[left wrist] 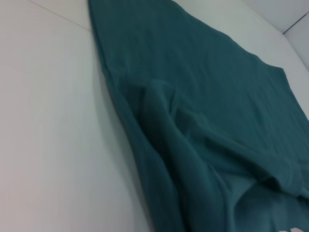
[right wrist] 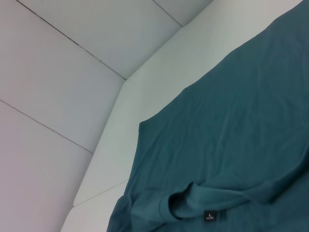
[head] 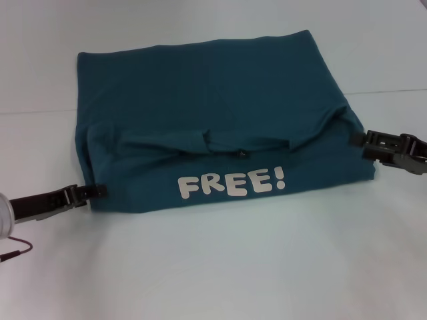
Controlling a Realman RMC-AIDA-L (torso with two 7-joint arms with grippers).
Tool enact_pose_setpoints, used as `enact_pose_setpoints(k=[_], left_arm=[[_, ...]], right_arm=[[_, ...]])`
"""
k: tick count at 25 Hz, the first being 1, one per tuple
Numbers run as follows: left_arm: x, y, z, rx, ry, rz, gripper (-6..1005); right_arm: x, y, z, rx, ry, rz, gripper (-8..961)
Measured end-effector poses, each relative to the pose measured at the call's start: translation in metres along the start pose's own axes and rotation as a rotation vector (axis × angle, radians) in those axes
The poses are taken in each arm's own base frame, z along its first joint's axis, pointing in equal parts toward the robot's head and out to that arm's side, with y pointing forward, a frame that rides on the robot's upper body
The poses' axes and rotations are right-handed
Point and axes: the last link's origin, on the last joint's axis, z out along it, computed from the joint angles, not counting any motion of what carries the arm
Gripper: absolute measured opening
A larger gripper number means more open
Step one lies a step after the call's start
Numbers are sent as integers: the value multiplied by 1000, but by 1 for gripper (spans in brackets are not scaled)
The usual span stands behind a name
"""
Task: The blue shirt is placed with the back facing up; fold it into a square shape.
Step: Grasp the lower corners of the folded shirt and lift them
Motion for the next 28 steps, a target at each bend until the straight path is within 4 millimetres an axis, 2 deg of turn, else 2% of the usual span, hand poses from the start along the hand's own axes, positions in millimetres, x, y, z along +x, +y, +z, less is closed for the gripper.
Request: enact_pose_setpoints(k=[12, 22, 28], left_arm=[[-4, 12, 11, -24, -28, 16, 610], [-5, 9, 12, -6, -45, -20, 509], [-3, 10, 11, -12, -48, -13, 267]], right_arm=[[2, -2, -1, 0, -4, 16, 803], [3, -2, 0, 8, 20, 4, 794], [2, -3, -1, 14, 24, 1, 789]])
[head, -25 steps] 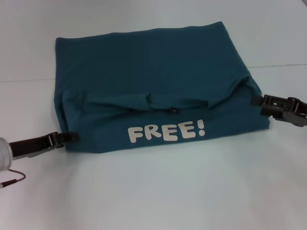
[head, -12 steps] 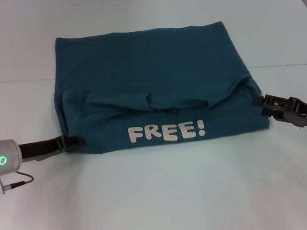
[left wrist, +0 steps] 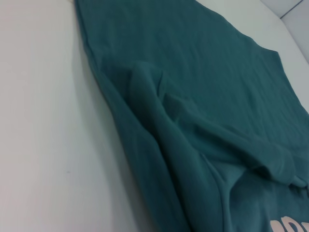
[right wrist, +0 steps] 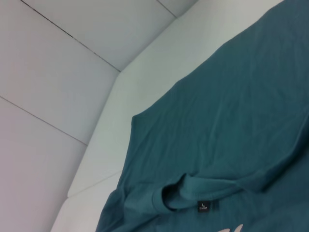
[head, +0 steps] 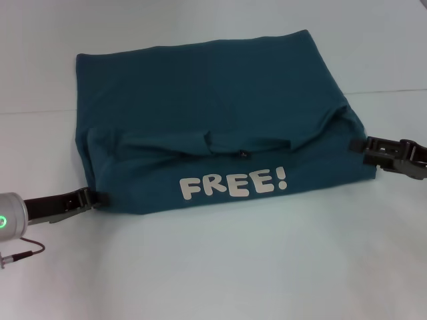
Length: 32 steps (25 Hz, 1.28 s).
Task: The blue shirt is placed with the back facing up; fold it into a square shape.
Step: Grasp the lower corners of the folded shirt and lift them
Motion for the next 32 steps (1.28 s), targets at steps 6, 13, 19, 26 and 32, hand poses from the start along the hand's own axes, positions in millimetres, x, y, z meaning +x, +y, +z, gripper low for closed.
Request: enact_pose_setpoints(k=[6, 13, 19, 26, 32], left_arm=[[6, 3, -7, -38, -18, 2, 65], [20, 8, -16, -67, -32, -25, 36], [23, 9, -18, -67, -30, -25, 36], [25, 8, -19, -66, -18, -31, 36], [25, 8, -19, -66, -12, -35, 36]], right_arm=[[-4, -4, 5, 73, 70, 2, 784], [-43, 3, 9, 194, 165, -44, 779], [-61, 7, 18, 314, 266, -143, 773], [-61, 0, 30, 409, 279, -204, 768], [-58, -7, 33, 450, 257, -214, 763]])
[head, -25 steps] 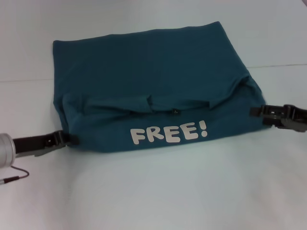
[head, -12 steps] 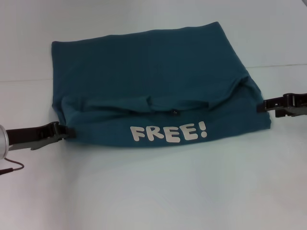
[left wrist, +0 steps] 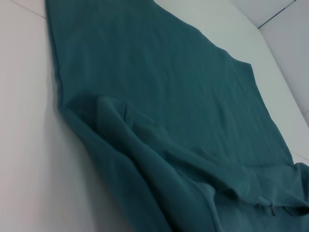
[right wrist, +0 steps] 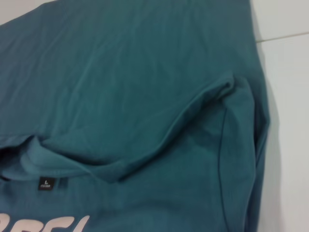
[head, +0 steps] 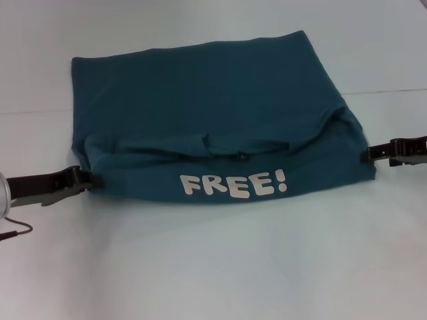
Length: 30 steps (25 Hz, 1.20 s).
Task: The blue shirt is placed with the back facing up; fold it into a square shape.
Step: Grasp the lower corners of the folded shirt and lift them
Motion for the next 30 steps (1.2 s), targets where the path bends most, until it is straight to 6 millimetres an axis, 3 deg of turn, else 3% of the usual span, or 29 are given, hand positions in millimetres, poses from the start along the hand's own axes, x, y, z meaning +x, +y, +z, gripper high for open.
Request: enact_pose_setpoints(k=[16, 26, 30], left_arm=[[-1, 0, 4, 4, 11, -13, 36], [-3, -2, 4, 7, 10, -18, 36], [-3, -1, 4, 6, 10, -17, 37]], right_arm=[[12, 9, 29, 43, -13, -17, 749], [11, 13, 32, 29, -31, 4, 741], [11, 14, 31, 22, -33, 10, 594]])
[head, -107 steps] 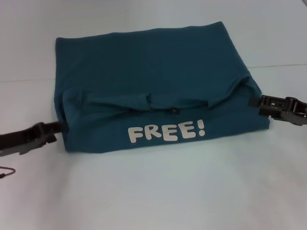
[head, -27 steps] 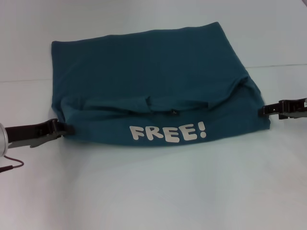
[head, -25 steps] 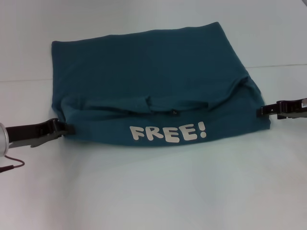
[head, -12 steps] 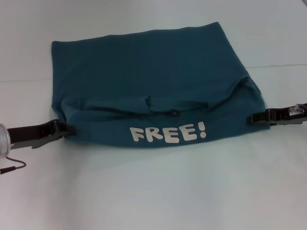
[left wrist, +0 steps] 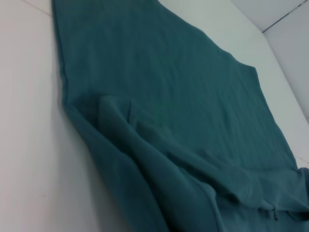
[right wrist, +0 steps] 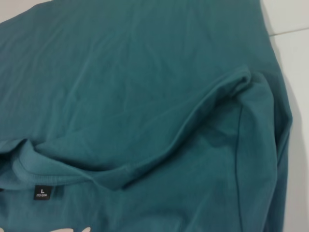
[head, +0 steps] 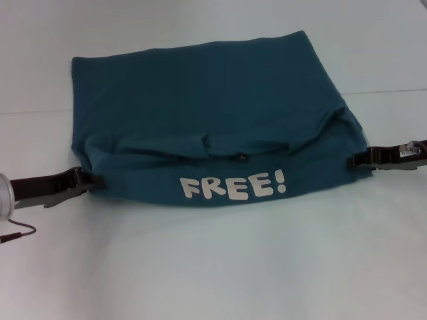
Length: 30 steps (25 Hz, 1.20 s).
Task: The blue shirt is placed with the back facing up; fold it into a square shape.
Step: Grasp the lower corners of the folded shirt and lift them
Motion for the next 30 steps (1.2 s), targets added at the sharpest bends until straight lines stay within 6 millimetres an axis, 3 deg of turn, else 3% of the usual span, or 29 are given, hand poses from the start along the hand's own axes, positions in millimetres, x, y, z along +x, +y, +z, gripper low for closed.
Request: enact_pose_setpoints(k=[7, 11, 18, 21, 30], left_arm=[[0, 0, 0, 3, -6, 0, 37], [0, 1, -3, -2, -35, 10, 37], [-1, 6, -23, -9, -161, 77, 37], [-8, 9, -34, -32, -228, 94, 37], [-45, 2, -73, -22, -453, 95, 37]], right_arm=[[1, -2, -3, -2, 6, 5, 312], [2, -2, -9, -28, 37, 13, 232], [9, 0, -37, -94, 135, 10, 91], [20, 1, -48, -124, 208, 18, 45], [58, 7, -72, -205, 471, -15, 45]])
